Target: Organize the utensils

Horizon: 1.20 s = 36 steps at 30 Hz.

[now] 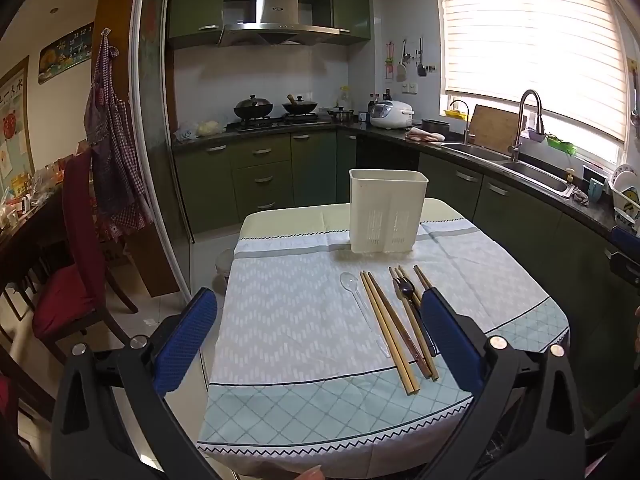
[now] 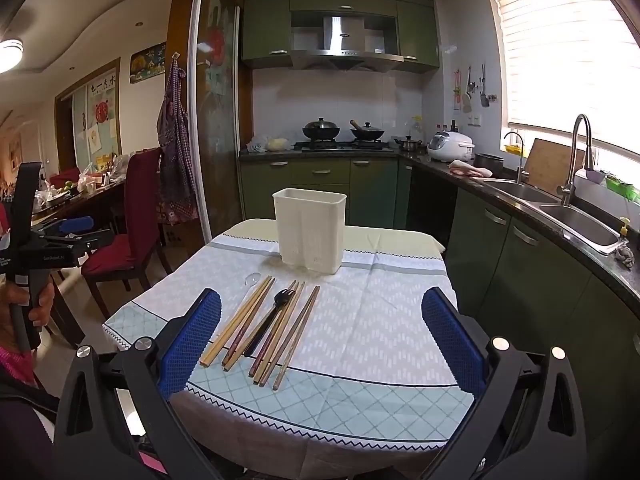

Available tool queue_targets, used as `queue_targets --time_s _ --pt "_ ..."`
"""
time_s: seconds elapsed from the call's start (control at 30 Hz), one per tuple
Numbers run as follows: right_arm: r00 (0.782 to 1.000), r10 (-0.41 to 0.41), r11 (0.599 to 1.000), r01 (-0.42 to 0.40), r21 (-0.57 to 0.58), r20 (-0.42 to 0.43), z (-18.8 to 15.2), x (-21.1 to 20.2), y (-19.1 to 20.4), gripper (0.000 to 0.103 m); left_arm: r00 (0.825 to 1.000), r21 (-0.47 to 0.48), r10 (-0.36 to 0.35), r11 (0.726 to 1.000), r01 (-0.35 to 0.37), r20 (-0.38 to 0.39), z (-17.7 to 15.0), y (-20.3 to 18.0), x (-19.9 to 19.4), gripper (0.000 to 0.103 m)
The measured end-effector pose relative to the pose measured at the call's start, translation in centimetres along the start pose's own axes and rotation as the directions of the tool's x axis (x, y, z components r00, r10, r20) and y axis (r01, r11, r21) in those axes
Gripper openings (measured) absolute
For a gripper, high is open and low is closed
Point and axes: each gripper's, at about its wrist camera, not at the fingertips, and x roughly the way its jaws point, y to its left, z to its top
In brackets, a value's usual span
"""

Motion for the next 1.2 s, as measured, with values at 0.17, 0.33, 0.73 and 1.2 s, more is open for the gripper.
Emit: queue_targets --time_s 0.17,0.33,0.73,1.2 --pt "1.0 -0.003 1.0 0.003 -0.004 0.003 0.32 -0.25 0.01 0.099 1.0 0.0 0.0 1.0 0.0 0.003 0.11 -0.11 -0.29 0.097" --pt "1.0 -0.009 1.0 0.009 -0.002 0.006 0.34 -0.41 -0.09 0.099 1.0 -0.001 0.001 1.0 -0.001 0.004 0.35 -0.25 -0.44 0.097" --pt "1.0 -0.017 1.0 0.017 0.001 0.001 0.4 -0.64 -0.12 0.099 1.0 0.0 -0.002 1.0 0.002 -0.001 0.56 -0.25 -0.44 0.097" --pt "1.0 -0.017 1.0 0.017 0.006 -0.001 0.32 -0.51 -0.2 0.099 1.0 -0.002 -0.004 1.0 0.004 -0.006 0.35 -0.18 -0.14 0.097"
